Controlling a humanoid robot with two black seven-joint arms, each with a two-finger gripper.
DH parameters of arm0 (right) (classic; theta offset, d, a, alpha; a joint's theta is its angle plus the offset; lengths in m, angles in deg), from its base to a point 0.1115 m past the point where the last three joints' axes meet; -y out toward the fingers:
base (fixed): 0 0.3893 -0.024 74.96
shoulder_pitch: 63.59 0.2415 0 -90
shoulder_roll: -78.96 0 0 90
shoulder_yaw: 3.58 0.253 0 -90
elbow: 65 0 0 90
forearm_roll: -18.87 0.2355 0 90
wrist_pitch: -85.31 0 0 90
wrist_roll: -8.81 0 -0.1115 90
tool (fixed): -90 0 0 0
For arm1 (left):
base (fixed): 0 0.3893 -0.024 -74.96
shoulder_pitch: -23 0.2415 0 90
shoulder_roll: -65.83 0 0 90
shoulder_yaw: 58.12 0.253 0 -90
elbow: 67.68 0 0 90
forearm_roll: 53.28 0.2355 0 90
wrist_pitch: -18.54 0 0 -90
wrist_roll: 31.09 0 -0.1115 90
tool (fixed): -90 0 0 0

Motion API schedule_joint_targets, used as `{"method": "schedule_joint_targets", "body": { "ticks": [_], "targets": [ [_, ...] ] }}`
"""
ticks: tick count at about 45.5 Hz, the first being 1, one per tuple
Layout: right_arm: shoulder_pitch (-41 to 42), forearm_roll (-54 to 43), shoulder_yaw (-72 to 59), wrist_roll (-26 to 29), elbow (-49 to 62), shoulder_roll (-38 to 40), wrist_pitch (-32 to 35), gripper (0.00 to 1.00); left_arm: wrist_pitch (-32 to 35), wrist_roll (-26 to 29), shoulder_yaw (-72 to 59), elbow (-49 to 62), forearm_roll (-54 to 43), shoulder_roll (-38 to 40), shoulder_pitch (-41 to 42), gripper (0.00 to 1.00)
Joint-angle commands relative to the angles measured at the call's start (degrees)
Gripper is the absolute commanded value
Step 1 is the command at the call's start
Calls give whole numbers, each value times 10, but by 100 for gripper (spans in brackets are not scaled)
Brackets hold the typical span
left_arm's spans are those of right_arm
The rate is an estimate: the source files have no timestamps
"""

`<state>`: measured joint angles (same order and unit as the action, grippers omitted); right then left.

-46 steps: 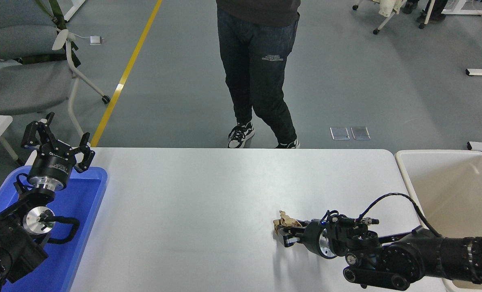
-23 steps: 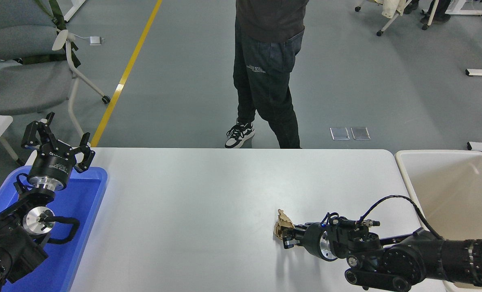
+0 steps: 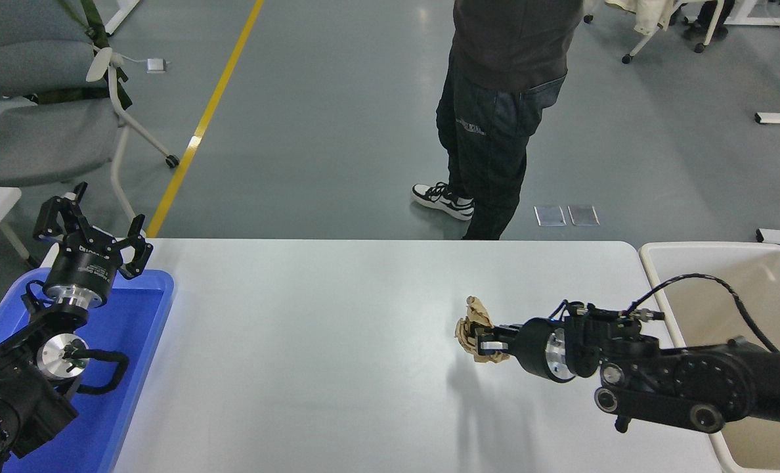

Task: Clean the table surface

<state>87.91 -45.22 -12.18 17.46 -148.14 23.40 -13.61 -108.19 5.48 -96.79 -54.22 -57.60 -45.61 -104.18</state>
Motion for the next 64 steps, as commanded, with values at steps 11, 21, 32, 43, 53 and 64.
{"method": "schedule_joint_targets", "body": {
  "ticks": [11,21,32,43,53,64],
  "targets": [
    [157,138,62,-4,-129,182,83,0,0,0,0,1,0,0,0,100],
    [203,159,67,-17,-133,224,124,0,0,0,0,0,0,0,0,100],
    [208,159,67,-23,-131,280,127,0,0,0,0,0,0,0,0,100],
    [201,159,65,-50,-113,382,127,0,0,0,0,0,0,0,0,100],
    [134,165,57,-101,-38,447,128,0,0,0,0,0,0,0,0,100],
    [18,251,57,-169,95,448,121,0,0,0,0,0,0,0,0,100]
  ]
}}
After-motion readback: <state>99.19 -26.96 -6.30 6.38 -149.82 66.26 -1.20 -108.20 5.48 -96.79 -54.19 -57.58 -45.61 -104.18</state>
